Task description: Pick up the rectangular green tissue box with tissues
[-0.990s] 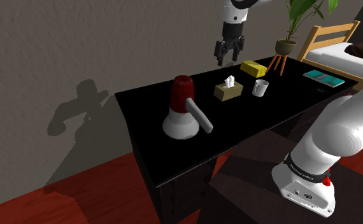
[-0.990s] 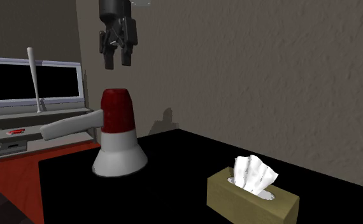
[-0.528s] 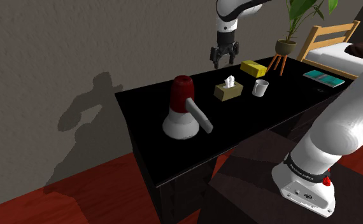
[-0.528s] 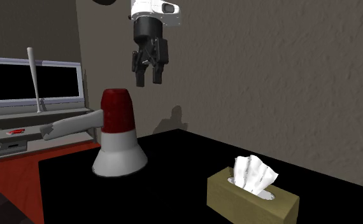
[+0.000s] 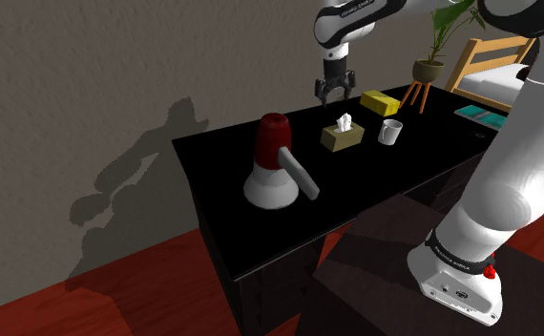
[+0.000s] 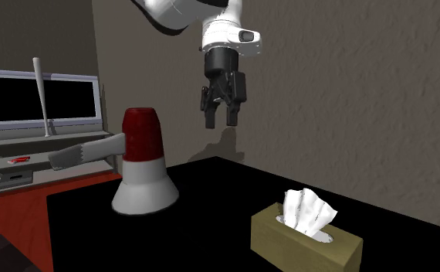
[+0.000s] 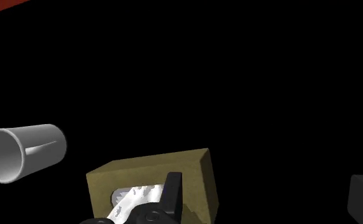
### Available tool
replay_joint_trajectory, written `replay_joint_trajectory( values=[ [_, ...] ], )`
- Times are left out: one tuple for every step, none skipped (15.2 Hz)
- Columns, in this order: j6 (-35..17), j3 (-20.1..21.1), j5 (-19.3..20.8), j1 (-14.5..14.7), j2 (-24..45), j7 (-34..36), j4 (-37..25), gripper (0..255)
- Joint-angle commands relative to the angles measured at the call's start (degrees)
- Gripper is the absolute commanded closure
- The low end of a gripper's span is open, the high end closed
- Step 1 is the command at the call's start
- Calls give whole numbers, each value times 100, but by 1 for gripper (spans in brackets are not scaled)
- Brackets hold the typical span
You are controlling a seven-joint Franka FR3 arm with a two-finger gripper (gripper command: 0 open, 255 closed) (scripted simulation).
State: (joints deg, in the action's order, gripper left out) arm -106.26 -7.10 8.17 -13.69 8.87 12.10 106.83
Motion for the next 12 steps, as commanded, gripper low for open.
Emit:
replay_joint_trajectory(
  values=[
    [-14,-99,31,-101,431,50,-343,0],
    [1,-142,42,-145,620,81,-510,0],
    [20,-186,50,-191,811,111,-682,0],
    [43,-230,56,-237,1001,139,-860,0],
    [71,-274,59,-286,1193,166,-1043,0],
    [103,-317,59,-336,1385,192,-1232,0],
    [141,-359,57,-388,1579,216,-1426,0],
    [182,-401,53,-442,1774,240,-1628,0],
    [229,-443,47,-499,1971,262,-1836,0],
    [281,-484,39,-558,2170,283,-2051,0],
    [339,-524,29,-619,2371,304,-2275,0],
    [403,-562,18,-684,2575,324,-2508,0]
  ],
)
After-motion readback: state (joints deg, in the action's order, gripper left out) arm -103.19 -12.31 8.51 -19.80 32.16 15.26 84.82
